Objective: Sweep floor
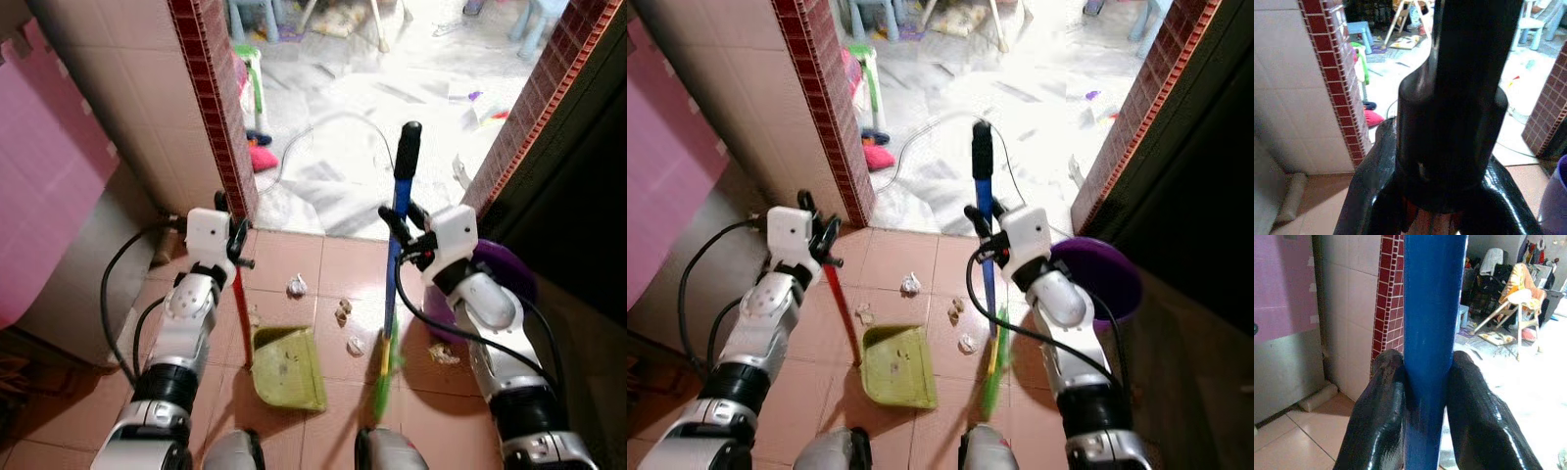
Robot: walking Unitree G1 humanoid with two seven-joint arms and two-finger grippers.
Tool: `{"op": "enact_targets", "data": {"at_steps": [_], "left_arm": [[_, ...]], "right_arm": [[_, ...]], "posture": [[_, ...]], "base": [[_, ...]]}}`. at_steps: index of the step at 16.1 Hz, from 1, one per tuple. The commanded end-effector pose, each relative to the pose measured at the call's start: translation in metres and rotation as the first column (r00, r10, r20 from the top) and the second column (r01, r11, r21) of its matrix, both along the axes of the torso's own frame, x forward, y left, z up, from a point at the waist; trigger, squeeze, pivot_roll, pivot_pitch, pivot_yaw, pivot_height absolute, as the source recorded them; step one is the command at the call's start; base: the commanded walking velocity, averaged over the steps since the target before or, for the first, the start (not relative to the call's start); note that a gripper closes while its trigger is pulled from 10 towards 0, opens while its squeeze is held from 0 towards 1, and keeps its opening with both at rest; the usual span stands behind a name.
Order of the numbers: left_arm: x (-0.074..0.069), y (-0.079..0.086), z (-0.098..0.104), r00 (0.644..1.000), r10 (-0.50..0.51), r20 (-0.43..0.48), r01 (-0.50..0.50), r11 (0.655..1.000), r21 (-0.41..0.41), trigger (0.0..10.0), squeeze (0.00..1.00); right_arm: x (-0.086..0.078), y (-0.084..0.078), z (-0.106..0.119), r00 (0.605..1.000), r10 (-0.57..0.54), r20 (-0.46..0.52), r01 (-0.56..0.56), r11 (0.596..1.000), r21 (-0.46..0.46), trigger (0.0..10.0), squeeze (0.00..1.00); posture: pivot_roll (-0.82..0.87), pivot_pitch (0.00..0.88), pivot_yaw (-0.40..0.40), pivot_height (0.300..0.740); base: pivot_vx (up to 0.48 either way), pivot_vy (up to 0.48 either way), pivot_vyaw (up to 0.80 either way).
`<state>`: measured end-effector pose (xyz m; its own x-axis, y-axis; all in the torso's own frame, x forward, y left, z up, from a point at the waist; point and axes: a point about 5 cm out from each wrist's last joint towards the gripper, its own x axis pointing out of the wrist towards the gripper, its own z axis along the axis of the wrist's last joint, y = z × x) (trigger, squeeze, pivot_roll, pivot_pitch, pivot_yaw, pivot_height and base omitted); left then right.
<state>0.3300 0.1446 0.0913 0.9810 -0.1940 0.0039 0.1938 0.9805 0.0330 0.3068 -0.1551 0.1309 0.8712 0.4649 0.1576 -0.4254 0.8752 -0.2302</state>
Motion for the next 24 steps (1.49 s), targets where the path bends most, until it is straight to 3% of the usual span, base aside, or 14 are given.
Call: {"op": "enact_targets", "data": {"at_steps": [1,4,7,9,12,17,21,24], "left_arm": [[0.005,-0.002,0.010,0.999,0.000,0.053,0.001,1.000,-0.012,10.0,0.00],[0.007,-0.007,0.009,0.998,-0.009,0.055,0.011,0.999,-0.034,10.0,0.00],[0.009,-0.016,0.007,0.998,-0.033,0.045,0.035,0.999,-0.040,10.0,0.00],[0.010,-0.019,0.007,0.998,-0.034,0.047,0.036,0.998,-0.044,10.0,0.00],[0.010,-0.020,0.004,0.999,-0.031,0.043,0.033,0.998,-0.051,10.0,0.00],[0.013,-0.027,0.004,0.998,-0.043,0.038,0.045,0.997,-0.058,10.0,0.00],[0.018,-0.026,0.007,0.999,-0.031,0.041,0.034,0.998,-0.061,10.0,0.00],[0.020,-0.025,0.008,0.999,-0.024,0.040,0.026,0.998,-0.057,10.0,0.00]], "right_arm": [[0.004,0.006,0.006,0.999,0.033,0.030,-0.033,0.999,-0.014,10.0,0.00],[0.010,0.015,0.007,0.997,0.062,0.034,-0.063,0.997,0.032,10.0,0.00],[0.013,0.031,0.013,0.992,0.129,0.013,-0.129,0.975,0.181,10.0,0.00],[0.010,0.044,0.023,0.981,0.196,-0.001,-0.186,0.930,0.316,10.0,0.00],[-0.001,0.044,0.031,0.962,0.273,-0.018,-0.243,0.884,0.400,10.0,0.00],[-0.017,0.027,0.043,0.927,0.370,-0.065,-0.318,0.865,0.388,10.0,0.00],[-0.023,0.003,0.060,0.974,0.227,-0.009,-0.221,0.956,0.193,10.0,0.00],[-0.028,-0.007,0.065,0.987,0.158,-0.001,-0.156,0.972,0.176,10.0,0.00]], "posture": [[-0.19,0.216,0.029,0.740],[-0.19,0.269,0.022,0.740],[-0.20,0.288,0.016,0.740],[-0.20,0.292,0.012,0.740],[-0.22,0.289,0.006,0.740],[-0.25,0.264,0.007,0.740],[-0.27,0.237,0.009,0.740],[-0.28,0.223,0.004,0.740]], "base": [[0.000,0.000,0.00],[0.000,0.000,0.00],[0.000,0.000,0.00],[0.000,0.000,0.00],[0.000,0.000,0.00],[0.000,0.000,0.00],[0.000,0.000,0.00],[0.000,0.000,0.00]]}}
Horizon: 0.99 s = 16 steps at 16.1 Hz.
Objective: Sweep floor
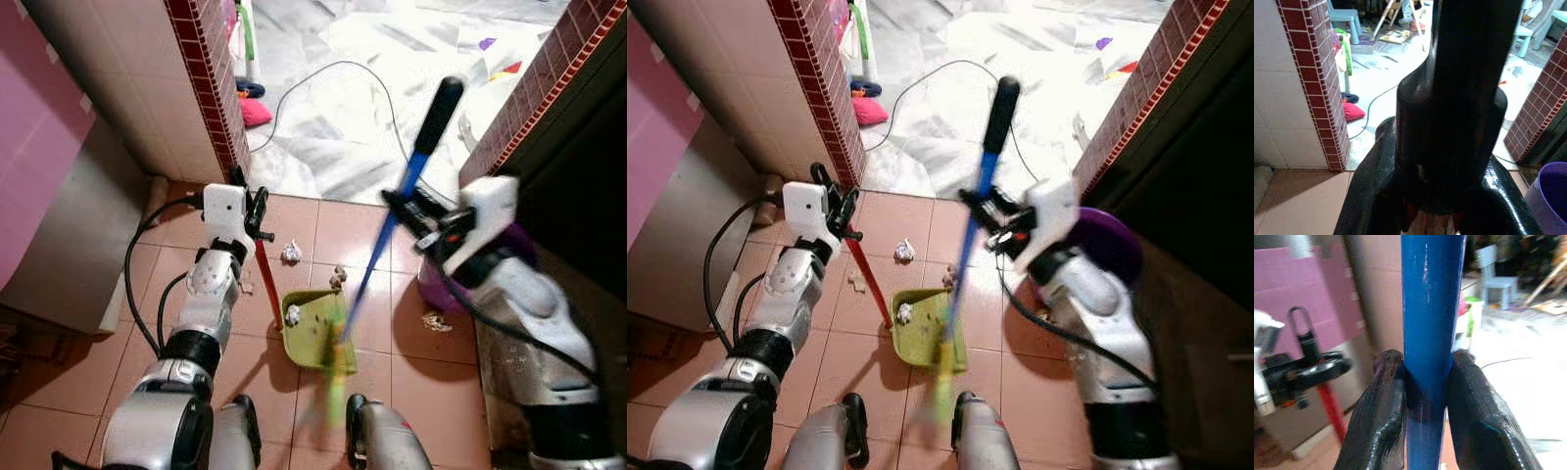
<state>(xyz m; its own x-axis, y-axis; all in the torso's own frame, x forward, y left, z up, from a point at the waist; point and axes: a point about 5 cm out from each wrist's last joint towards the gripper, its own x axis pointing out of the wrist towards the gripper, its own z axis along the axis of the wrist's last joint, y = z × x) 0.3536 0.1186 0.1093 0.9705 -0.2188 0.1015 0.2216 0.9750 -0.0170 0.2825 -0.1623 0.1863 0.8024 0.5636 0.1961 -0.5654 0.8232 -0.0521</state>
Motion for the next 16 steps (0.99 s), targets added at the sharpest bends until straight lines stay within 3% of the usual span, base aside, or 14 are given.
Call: {"op": "enact_targets", "data": {"at_steps": [1,3,4,5,9,14,16], "left_arm": [[-0.003,0.001,-0.010,0.999,0.006,-0.046,-0.006,1.000,0.012,10.0,0.00],[-0.002,0.000,-0.010,0.999,0.007,-0.048,-0.006,1.000,0.011,10.0,0.00],[-0.001,-0.001,-0.010,0.999,0.007,-0.048,-0.007,1.000,0.011,10.0,0.00],[0.000,-0.001,-0.009,0.999,0.009,-0.045,-0.008,1.000,0.010,10.0,0.00],[0.002,0.000,-0.005,1.000,0.012,-0.029,-0.012,1.000,-0.002,10.0,0.00],[-0.003,0.014,-0.009,0.999,0.041,-0.026,-0.042,0.999,-0.007,10.0,0.00],[-0.001,0.018,0.001,0.998,0.060,0.008,-0.059,0.996,-0.069,10.0,0.00]], "right_arm": [[-0.005,-0.002,0.009,0.999,-0.012,0.036,0.011,1.000,0.008,10.0,0.00],[-0.007,-0.010,0.007,0.997,-0.065,0.036,0.065,0.998,0.000,10.0,0.00],[-0.007,-0.013,0.005,0.995,-0.088,0.054,0.090,0.995,-0.049,10.0,0.00],[-0.006,-0.020,-0.001,0.983,-0.151,0.101,0.166,0.974,-0.152,10.0,0.00],[-0.018,-0.036,-0.039,0.946,-0.312,0.090,0.324,0.892,-0.314,10.0,0.00],[-0.026,-0.021,-0.072,0.916,-0.401,-0.030,0.386,0.897,-0.216,10.0,0.00],[-0.024,-0.015,-0.080,0.910,-0.411,-0.050,0.394,0.897,-0.201,10.0,0.00]], "posture": [[-0.29,0.220,0.003,0.740],[-0.29,0.211,0.002,0.740],[-0.30,0.205,0.003,0.740],[-0.30,0.198,0.002,0.740],[-0.29,0.160,0.011,0.740],[-0.25,0.085,0.042,0.740],[-0.24,0.037,0.048,0.740]], "base": [[0.000,0.000,0.00],[0.000,0.000,0.00],[0.000,0.000,0.00],[0.000,0.000,0.00],[0.000,0.000,0.00],[0.000,0.000,0.00],[0.000,0.000,0.00]]}}
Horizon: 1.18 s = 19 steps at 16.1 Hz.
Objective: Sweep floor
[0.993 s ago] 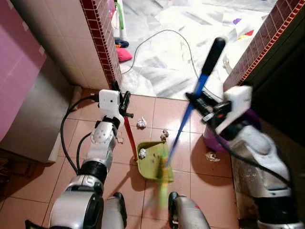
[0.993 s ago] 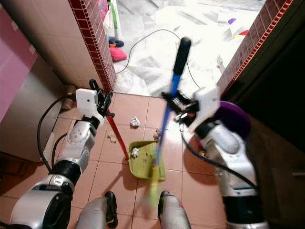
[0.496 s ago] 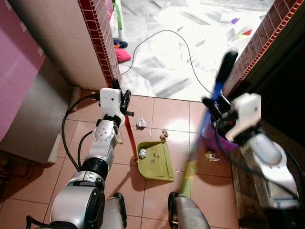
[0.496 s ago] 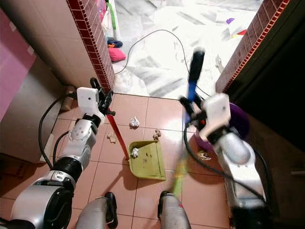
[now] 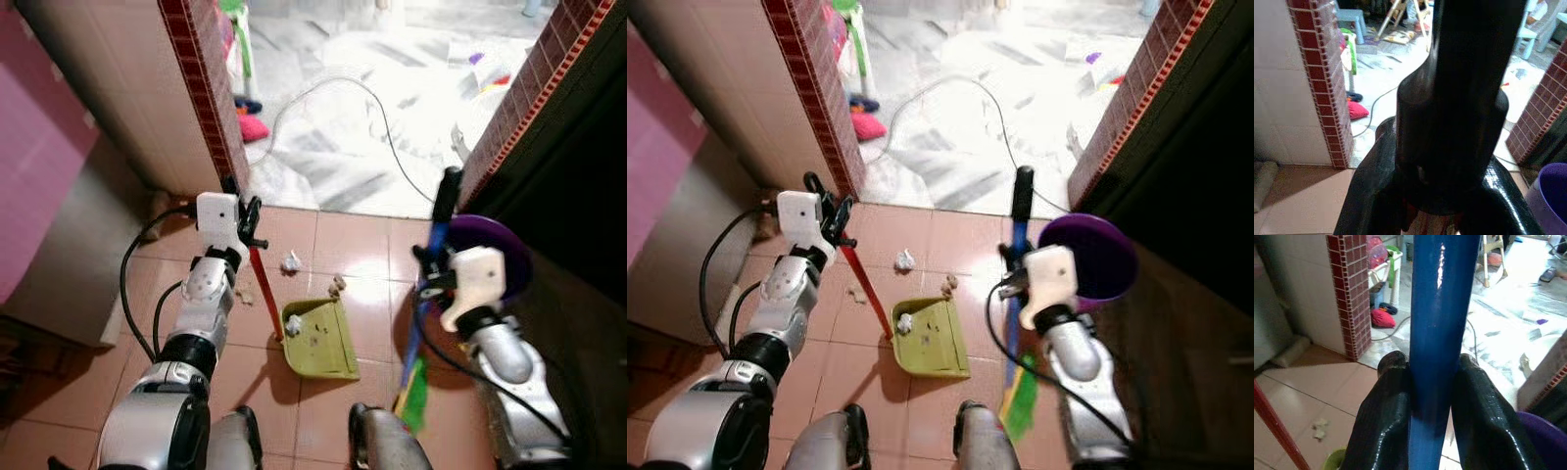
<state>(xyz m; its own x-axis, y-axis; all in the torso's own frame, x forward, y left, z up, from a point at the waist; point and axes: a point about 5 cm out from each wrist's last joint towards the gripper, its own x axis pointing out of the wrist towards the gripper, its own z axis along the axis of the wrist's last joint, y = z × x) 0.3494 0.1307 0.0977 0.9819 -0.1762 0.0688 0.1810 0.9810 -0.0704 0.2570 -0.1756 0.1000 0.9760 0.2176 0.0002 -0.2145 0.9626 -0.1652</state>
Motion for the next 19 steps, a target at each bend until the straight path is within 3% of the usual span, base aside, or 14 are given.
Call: {"op": "enact_targets", "data": {"at_steps": [1,4,8,12,17,19], "left_arm": [[0.004,0.007,0.016,0.997,0.031,0.066,-0.028,0.999,-0.035,10.0,0.00],[-0.001,0.010,0.028,0.989,0.056,0.135,-0.050,0.998,-0.046,10.0,0.00],[-0.031,0.007,0.025,0.991,0.032,0.130,-0.013,0.989,-0.148,10.0,0.00],[-0.051,0.018,0.034,0.992,0.056,0.111,-0.038,0.987,-0.159,10.0,0.00],[-0.073,0.020,0.023,0.997,-0.070,-0.015,0.069,0.997,-0.019,10.0,0.00],[-0.079,0.018,0.022,0.991,-0.121,-0.052,0.121,0.993,-0.006,10.0,0.00]], "right_arm": [[0.003,-0.002,0.005,0.999,-0.016,0.040,0.016,1.000,-0.009,10.0,0.00],[0.006,-0.007,-0.001,0.999,-0.022,0.030,0.023,0.999,-0.029,10.0,0.00],[0.008,-0.018,-0.008,0.996,-0.081,0.024,0.081,0.996,-0.036,10.0,0.00],[0.005,-0.037,-0.020,0.979,-0.204,-0.030,0.202,0.978,-0.049,10.0,0.00],[0.006,-0.039,-0.026,0.974,-0.219,-0.059,0.217,0.976,-0.036,10.0,0.00],[0.006,-0.039,-0.028,0.972,-0.227,-0.063,0.226,0.974,-0.031,10.0,0.00]], "posture": [[-0.23,0.021,0.046,0.740],[-0.21,0.000,0.030,0.740],[-0.18,0.000,0.027,0.740],[-0.16,0.000,0.017,0.740],[-0.14,0.000,0.020,0.740],[-0.14,0.000,0.040,0.740]], "base": [[0.000,0.000,0.00],[0.000,0.000,0.00],[0.000,0.000,0.00],[0.000,0.000,0.00],[0.000,0.000,0.00],[0.000,0.000,-0.80]]}}
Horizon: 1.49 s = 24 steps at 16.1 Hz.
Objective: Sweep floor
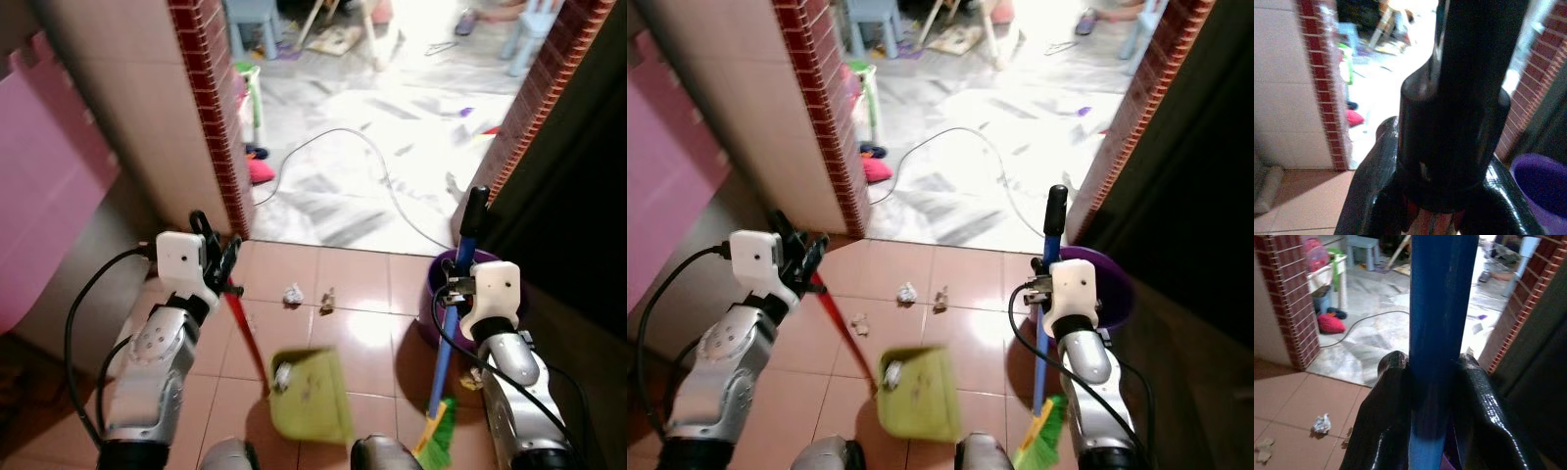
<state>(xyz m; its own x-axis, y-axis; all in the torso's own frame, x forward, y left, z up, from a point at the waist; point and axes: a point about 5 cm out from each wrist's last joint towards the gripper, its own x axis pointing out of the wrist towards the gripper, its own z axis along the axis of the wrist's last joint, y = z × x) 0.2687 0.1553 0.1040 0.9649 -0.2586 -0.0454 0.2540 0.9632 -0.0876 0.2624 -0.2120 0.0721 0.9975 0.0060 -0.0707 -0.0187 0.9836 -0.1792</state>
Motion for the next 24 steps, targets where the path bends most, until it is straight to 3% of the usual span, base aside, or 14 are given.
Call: {"op": "enact_targets", "data": {"at_steps": [1,8,14,18,21,24], "left_arm": [[0.001,-0.007,0.017,0.997,-0.052,0.052,0.054,0.998,-0.025,10.0,0.00],[0.010,-0.018,0.026,0.998,-0.031,0.063,0.040,0.989,-0.142,10.0,0.00],[0.016,-0.011,0.024,0.999,0.021,0.050,-0.014,0.991,-0.135,10.0,0.00],[0.015,-0.013,0.025,0.998,-0.006,0.061,0.012,0.996,-0.092,10.0,0.00],[0.018,-0.014,0.025,0.998,-0.019,0.061,0.025,0.994,-0.103,10.0,0.00],[0.028,-0.002,0.026,0.994,0.072,0.076,-0.066,0.994,-0.087,10.0,0.00]], "right_arm": [[-0.001,-0.003,-0.001,1.000,-0.027,0.005,0.027,1.000,0.005,10.0,0.00],[-0.003,-0.002,-0.003,1.000,-0.002,0.002,0.002,1.000,0.004,10.0,0.00],[-0.008,-0.009,-0.006,1.000,-0.021,-0.007,0.021,1.000,-0.010,10.0,0.00],[-0.006,-0.005,-0.007,0.999,-0.038,-0.004,0.038,0.999,0.000,10.0,0.00],[-0.004,-0.006,-0.010,0.996,-0.088,-0.002,0.088,0.996,0.018,10.0,0.00],[-0.009,-0.007,-0.014,0.991,-0.135,-0.008,0.135,0.991,0.018,10.0,0.00]], "posture": [[-0.14,0.000,0.048,0.740],[-0.17,0.000,0.027,0.740],[-0.17,0.000,0.044,0.740],[-0.16,0.000,0.066,0.740],[-0.15,0.000,0.080,0.740],[-0.15,0.000,0.085,0.740]], "base": [[0.000,0.000,-0.80],[0.000,0.359,-0.78],[0.000,0.480,0.00],[0.000,0.000,0.00],[0.000,0.000,0.00],[0.000,0.000,0.00]]}}
